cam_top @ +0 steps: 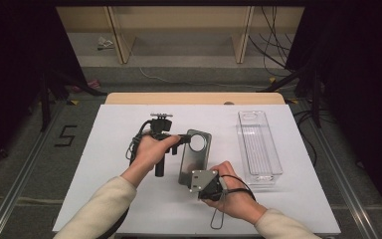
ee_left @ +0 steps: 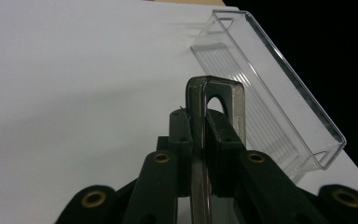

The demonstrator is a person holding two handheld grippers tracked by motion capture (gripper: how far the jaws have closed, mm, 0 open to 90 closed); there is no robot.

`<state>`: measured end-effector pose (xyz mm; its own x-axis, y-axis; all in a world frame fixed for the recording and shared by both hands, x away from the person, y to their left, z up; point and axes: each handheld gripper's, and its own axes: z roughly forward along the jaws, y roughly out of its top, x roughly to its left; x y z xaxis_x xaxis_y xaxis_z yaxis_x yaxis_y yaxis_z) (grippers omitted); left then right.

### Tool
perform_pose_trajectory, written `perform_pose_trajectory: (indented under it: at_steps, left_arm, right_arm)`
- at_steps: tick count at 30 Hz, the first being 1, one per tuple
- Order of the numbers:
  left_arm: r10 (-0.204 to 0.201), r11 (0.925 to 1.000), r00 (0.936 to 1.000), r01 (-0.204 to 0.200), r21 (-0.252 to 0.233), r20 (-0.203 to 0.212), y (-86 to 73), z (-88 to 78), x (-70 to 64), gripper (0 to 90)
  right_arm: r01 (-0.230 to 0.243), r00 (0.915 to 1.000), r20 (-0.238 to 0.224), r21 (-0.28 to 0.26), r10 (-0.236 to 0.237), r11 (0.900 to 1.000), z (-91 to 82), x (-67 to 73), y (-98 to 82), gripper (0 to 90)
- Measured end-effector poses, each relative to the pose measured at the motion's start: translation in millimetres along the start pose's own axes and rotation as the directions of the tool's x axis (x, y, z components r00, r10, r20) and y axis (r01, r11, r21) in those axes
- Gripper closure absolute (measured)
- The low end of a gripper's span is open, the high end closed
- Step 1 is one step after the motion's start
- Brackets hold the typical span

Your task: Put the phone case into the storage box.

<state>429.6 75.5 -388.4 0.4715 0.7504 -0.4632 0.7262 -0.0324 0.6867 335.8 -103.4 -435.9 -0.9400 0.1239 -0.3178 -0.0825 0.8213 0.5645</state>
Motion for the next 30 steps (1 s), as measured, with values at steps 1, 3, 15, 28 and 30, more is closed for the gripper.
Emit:
perform_pose_trajectory:
  at_steps: [1, 3, 15, 28, 30]
  left_arm:
    - [0.013, 0.9999, 0.9999, -0.013, -0.004, 0.004, 0.0, -0.9, -1.0, 82.1]
    - [0.034, 0.9992, 0.9994, -0.034, -0.023, 0.011, -0.4, -2.3, -2.4, 82.2]
    - [0.121, 0.9811, 0.9924, -0.116, -0.155, 0.023, -10.8, -18.5, 9.0, 82.3]
    - [0.156, 0.9574, 0.9865, -0.139, -0.253, 0.049, -26.0, -43.2, 30.3, 82.3]
    - [0.160, 0.9540, 0.9858, -0.141, -0.265, 0.051, -28.4, -45.8, 32.4, 82.3]
  right_arm:
    - [-0.006, 1.0000, 0.002, 0.004, 0.006, 1.000, 0.0, 0.1, -0.4, 88.6]
    - [-0.015, 0.9999, 0.004, 0.000, 0.015, 1.000, 0.0, -0.8, -1.4, 87.2]
    - [-0.167, 0.9834, 0.046, -0.147, 0.176, 0.975, -9.9, -15.5, -8.2, 55.4]
    - [-0.345, 0.9297, 0.018, -0.304, 0.368, 0.888, -22.5, -34.0, -20.5, 37.1]
    - [-0.356, 0.9245, 0.022, -0.308, 0.381, 0.882, -23.1, -36.1, -22.4, 36.0]
